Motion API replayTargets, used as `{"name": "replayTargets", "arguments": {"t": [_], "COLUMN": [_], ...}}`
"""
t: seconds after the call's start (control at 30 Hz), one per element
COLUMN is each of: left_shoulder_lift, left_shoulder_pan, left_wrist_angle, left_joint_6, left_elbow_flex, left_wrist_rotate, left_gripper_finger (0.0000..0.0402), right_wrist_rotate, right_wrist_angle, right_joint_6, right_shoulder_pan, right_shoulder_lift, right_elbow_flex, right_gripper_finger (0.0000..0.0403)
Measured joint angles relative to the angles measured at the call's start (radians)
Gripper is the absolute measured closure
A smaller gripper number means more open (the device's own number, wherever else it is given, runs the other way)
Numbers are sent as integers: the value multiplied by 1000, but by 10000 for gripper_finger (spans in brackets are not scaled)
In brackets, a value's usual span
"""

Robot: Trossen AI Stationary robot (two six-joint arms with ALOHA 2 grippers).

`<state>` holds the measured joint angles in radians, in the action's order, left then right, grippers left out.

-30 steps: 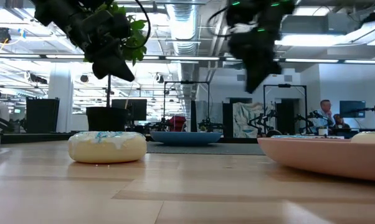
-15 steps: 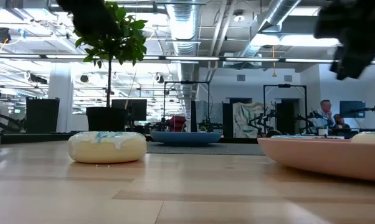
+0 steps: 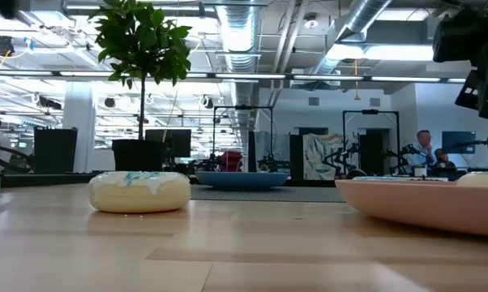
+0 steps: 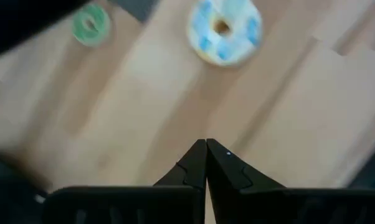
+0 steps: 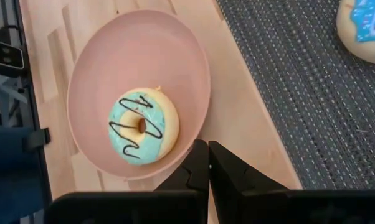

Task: Pick & Place donuts
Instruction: Put the big black donut into the pink plate

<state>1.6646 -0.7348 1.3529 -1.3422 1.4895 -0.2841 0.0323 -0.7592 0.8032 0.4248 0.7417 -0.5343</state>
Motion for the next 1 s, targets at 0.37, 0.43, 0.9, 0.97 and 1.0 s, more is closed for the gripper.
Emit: {"name": "replayTargets", "arguments": {"t": [0.37, 0.43, 0.9, 0.97, 1.0], "left_shoulder_lift": [24, 24, 24, 24, 24], "left_shoulder_pan": [-223, -231, -221, -221, -221], "left_wrist_angle": [21, -10, -393, -401, -404], "left_joint_6": [-564, -589, -360, -322, -303], "left_elbow_flex": [-24, -47, -260, -282, -292], "left_wrist_rotate": [-5, 31, 146, 151, 160], "left_gripper_finger": [351, 329, 210, 212, 214], "right_wrist_rotate": [48, 48, 48, 48, 48], "right_wrist_angle": [9, 11, 13, 13, 13], "right_joint_6": [1, 8, 19, 19, 19], "right_shoulder_pan": [14, 14, 14, 13, 13], "right_shoulder_lift": [0, 0, 0, 0, 0], "right_elbow_flex": [0, 0, 0, 0, 0], "right_gripper_finger": [402, 402, 402, 402, 402]}}
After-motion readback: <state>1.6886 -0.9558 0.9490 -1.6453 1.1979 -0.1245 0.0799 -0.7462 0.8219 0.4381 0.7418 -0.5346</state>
